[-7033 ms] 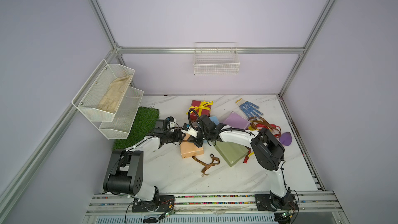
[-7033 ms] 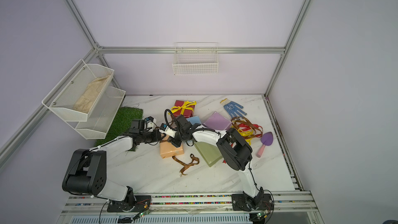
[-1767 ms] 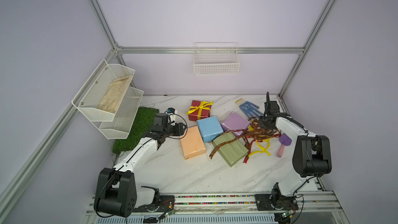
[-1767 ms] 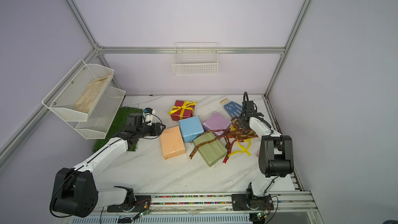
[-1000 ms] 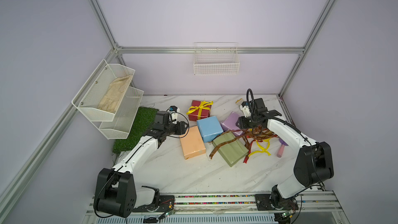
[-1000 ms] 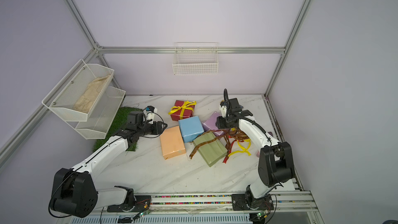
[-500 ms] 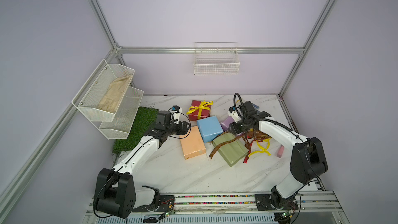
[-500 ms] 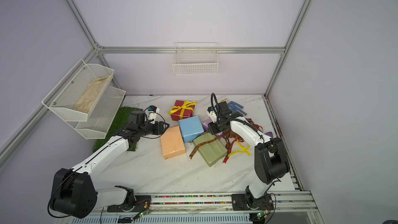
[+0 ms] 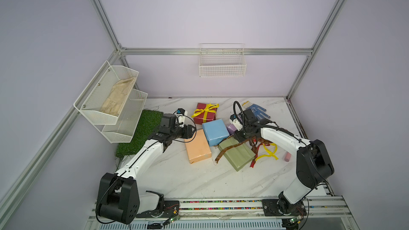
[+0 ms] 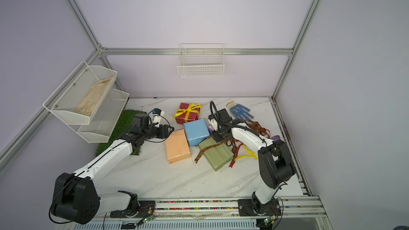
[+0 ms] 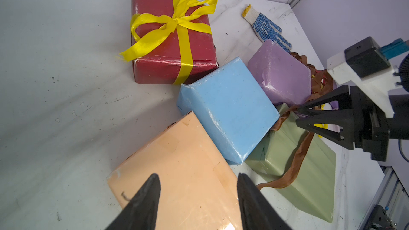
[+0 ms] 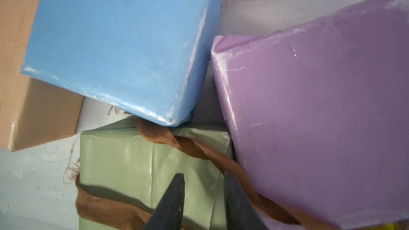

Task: Untie the ribbon bows on the gift boxes
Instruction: Place the ribbon at the center of the board, then pick up the ribbon from the gift box.

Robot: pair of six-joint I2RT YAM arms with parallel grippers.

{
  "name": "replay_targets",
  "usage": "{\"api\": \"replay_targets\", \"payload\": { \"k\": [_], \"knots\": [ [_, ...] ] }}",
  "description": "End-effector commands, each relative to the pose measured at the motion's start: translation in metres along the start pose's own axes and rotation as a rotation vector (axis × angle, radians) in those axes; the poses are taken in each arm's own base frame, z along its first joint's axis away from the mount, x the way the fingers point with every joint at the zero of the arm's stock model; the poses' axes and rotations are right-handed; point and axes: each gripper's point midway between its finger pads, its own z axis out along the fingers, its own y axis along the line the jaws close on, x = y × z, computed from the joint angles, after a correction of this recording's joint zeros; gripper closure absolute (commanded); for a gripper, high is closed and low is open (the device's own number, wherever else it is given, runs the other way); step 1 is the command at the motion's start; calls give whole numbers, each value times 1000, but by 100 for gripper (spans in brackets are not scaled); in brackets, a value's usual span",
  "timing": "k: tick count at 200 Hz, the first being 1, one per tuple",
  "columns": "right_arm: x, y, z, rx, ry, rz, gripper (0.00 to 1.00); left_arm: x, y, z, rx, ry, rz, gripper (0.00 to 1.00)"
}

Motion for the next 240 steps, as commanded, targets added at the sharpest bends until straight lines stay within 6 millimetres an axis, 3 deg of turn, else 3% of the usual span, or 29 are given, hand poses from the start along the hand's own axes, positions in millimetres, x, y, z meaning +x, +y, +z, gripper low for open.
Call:
{"api": "replay_targets", "payload": {
  "k": [1, 43, 64, 100, 139, 171, 219, 240],
  "knots": [
    [-17, 1, -19, 47, -94, -73, 66, -19, -11, -10, 24, -58, 45, 43],
    [-22, 1, -27, 76, -139, -102, 63, -18, -11, -9, 24, -53, 43, 43],
    [-17, -3, -18, 93, -102, -102, 57, -18, -11, -9, 27, -52, 43, 43],
    [-8, -7, -1, 102, -57, -102, 56, -19, -14, -12, 35, -58, 47, 43],
    [-7, -10, 3, 117, -60, -100, 57, -22, -18, -18, 43, -56, 49, 43],
    [-1, -25, 7, 200, -25, -111, 59, -26, -20, -23, 38, -73, 49, 41],
    [2, -31, 9, 237, -10, -114, 64, -29, -17, -25, 19, -79, 50, 36],
    [0, -30, 5, 233, -21, -106, 76, -28, -17, -24, 18, -78, 49, 36]
  ]
}}
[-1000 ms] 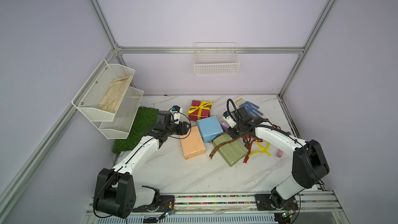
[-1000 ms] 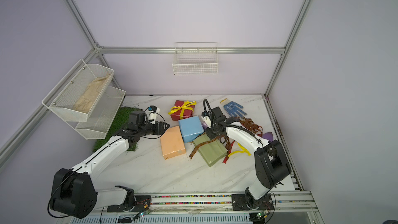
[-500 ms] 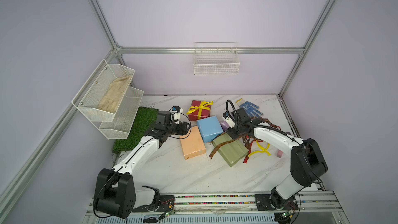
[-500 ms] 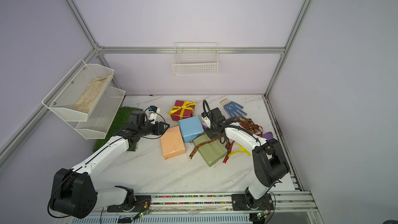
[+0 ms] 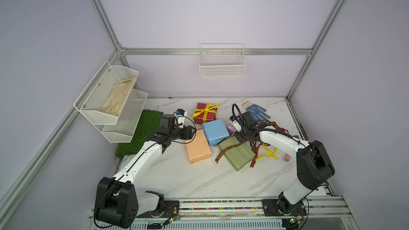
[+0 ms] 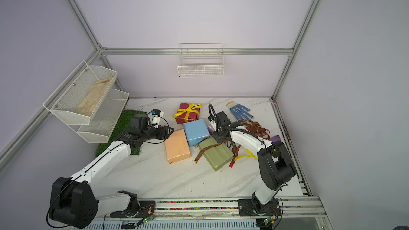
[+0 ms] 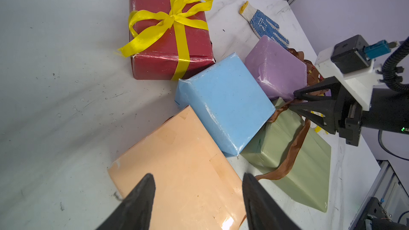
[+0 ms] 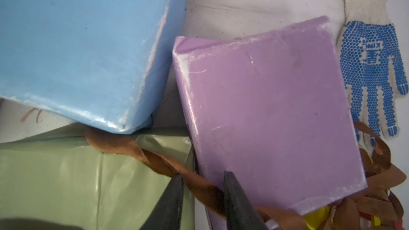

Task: Untie the ribbon bows on the gift boxes
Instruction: Pick up the ribbon from the gift box.

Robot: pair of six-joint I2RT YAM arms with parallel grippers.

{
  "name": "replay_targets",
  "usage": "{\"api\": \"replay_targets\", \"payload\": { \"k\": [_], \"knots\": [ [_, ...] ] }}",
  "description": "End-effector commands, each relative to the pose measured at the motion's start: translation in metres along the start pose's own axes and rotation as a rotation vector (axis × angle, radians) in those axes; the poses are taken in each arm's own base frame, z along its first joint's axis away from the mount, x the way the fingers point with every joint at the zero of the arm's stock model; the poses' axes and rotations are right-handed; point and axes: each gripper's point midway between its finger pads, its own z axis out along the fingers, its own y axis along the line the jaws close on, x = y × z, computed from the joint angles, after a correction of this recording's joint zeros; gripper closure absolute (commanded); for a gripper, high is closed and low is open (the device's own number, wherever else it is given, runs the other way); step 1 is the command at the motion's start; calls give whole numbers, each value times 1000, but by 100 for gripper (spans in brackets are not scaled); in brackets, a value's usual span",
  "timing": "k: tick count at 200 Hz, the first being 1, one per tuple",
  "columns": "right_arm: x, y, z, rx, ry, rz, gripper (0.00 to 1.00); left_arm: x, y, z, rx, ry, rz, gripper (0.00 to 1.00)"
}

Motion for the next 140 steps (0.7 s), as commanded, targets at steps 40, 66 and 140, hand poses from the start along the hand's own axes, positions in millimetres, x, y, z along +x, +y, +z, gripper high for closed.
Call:
{"api": "replay_targets", "payload": {
  "k": [40, 66, 140],
  "knots": [
    [-14, 4, -24, -34, -77, 49, 100, -31, -12, -14, 10, -84, 50, 36],
    [-12, 8, -43, -73, -90, 107, 100, -31, -12, -14, 9, -86, 56, 36],
    [54, 40, -46, -207, 126, 220, 94, -32, -15, -15, 24, -86, 62, 36]
  ]
}}
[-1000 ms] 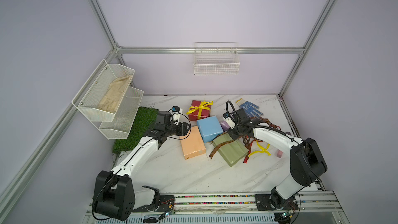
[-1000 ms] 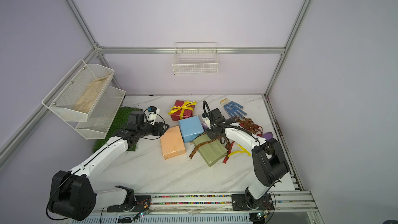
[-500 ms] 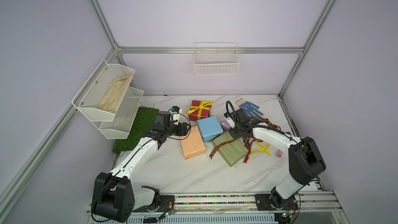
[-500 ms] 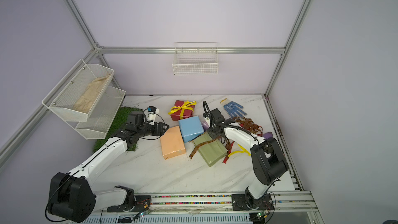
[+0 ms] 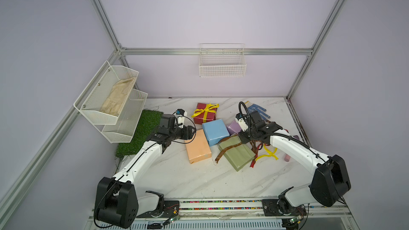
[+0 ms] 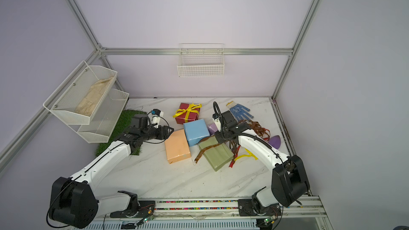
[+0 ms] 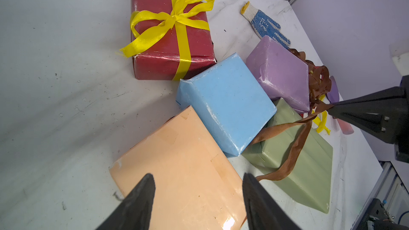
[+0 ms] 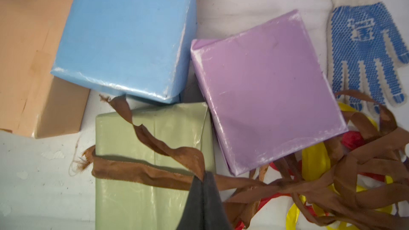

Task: Untie the ribbon bows on the gift boxes
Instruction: Pick up the ribbon from the gift box.

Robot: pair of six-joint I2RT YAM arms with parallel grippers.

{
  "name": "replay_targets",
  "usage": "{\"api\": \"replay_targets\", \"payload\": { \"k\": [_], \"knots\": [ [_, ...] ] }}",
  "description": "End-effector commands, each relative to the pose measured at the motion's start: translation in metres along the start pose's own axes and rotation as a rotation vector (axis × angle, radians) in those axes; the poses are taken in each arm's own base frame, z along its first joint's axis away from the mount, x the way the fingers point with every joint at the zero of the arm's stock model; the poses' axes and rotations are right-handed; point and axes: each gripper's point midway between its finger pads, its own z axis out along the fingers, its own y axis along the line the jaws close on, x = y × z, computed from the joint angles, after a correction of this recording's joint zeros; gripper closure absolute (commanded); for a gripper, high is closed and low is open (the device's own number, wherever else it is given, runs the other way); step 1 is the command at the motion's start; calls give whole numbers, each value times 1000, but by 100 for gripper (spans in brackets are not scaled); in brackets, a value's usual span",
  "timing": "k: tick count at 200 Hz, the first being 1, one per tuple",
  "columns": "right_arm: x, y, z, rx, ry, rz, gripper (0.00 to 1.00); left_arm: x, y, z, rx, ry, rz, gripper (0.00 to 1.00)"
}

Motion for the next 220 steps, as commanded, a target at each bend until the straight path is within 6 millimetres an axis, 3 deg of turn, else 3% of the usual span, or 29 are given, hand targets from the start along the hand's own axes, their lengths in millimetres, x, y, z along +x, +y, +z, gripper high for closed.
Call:
{"api": "replay_targets", "payload": {
  "k": [1, 33, 54, 120, 220],
  "knots": [
    [47, 16, 11, -76, 156, 52, 93, -32, -16, -15, 30, -86, 61, 36],
    [49, 23, 20, -101, 145, 34, 61, -33, -18, -14, 42, -83, 61, 36],
    [41, 27, 19, -109, 109, 8, 52, -32, -18, -14, 42, -82, 62, 36],
    [24, 33, 10, -15, 29, -188, 49, -30, -20, -13, 52, -80, 62, 36],
    [24, 57, 40, -130, 8, -268, 47, -28, -21, -12, 61, -75, 62, 36]
  ]
}}
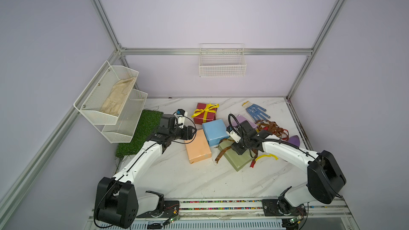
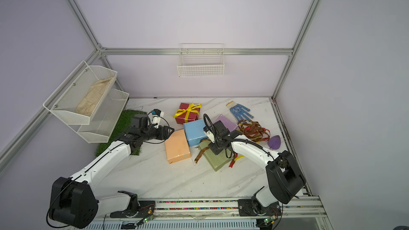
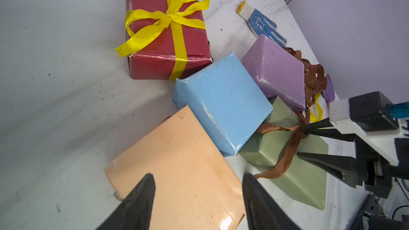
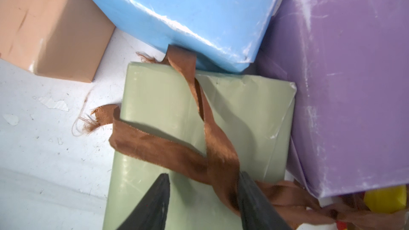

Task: Untie the ribbon bows on the gift boxes
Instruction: Pick up the ribbon from the gift box.

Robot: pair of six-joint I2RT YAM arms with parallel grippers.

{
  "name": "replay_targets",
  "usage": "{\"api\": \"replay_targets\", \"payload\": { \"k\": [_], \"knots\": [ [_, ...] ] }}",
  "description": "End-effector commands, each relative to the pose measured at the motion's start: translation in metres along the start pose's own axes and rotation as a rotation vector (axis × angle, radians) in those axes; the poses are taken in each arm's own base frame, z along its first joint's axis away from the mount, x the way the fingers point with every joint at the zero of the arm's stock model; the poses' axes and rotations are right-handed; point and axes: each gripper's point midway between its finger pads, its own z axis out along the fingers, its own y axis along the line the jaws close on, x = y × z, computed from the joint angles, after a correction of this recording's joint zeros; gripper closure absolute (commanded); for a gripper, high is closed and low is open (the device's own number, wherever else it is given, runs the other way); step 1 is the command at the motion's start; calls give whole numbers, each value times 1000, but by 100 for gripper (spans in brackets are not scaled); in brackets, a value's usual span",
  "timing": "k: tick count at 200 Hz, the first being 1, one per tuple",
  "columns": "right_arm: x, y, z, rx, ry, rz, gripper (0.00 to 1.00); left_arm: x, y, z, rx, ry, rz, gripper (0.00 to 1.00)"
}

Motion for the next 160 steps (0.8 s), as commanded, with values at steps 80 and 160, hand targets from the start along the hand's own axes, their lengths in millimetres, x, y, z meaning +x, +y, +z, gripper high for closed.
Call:
{"api": "replay_targets", "payload": {
  "k": [80, 160],
  "knots": [
    [5, 17, 24, -96, 12, -7, 76, -31, -20, -18, 46, -96, 70, 36],
    [-23, -42, -38, 107, -168, 213, 100, -38, -14, -16, 9, -114, 70, 36]
  ]
}}
